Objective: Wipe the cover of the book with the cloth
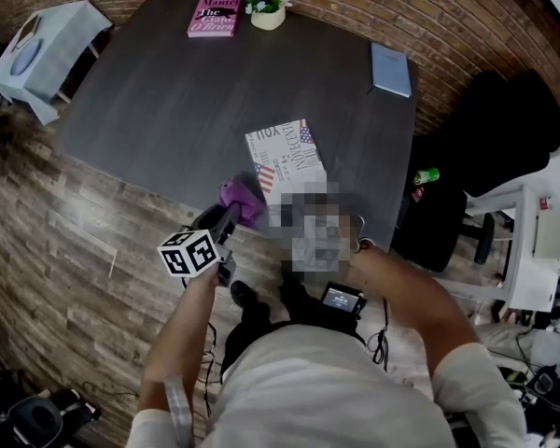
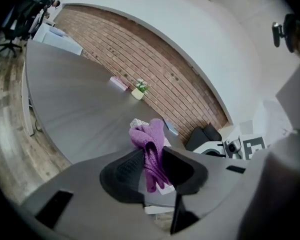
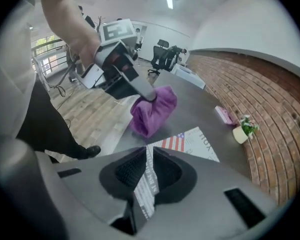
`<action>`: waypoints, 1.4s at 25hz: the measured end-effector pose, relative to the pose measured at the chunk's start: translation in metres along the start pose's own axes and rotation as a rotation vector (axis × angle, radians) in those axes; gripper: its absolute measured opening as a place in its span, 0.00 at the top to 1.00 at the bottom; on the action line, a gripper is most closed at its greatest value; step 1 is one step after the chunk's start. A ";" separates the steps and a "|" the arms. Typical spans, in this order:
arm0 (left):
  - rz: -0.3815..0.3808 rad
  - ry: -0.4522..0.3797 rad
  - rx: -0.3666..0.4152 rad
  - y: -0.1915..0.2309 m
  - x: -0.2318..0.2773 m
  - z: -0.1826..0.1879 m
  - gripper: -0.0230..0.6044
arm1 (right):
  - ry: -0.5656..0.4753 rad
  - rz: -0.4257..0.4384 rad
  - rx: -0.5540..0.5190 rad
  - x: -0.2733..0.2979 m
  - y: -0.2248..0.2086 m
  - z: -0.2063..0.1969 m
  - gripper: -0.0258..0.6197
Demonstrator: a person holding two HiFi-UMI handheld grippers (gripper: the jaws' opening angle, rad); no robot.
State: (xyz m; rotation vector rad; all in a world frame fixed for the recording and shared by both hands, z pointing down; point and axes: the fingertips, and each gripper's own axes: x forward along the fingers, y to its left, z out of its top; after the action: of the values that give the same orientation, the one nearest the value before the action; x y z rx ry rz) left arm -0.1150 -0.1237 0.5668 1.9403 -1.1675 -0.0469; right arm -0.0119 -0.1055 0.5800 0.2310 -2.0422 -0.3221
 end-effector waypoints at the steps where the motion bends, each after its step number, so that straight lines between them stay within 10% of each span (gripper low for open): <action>1: 0.010 0.007 0.029 0.002 0.002 0.003 0.77 | 0.024 0.012 0.010 0.005 -0.001 -0.006 0.89; 18: 0.085 0.118 0.324 0.035 0.055 0.049 0.77 | 0.174 0.220 0.197 0.039 -0.007 -0.033 0.94; 31: 0.261 0.258 0.741 0.061 0.119 0.097 0.77 | 0.152 0.276 0.204 0.039 -0.008 -0.032 0.94; 35: 0.224 0.266 0.739 0.049 0.132 0.092 0.77 | 0.142 0.273 0.205 0.039 -0.008 -0.033 0.94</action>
State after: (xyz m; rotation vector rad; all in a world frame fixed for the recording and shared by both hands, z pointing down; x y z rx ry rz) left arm -0.1147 -0.2898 0.5898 2.3146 -1.3180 0.8423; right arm -0.0009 -0.1285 0.6244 0.0946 -1.9360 0.0721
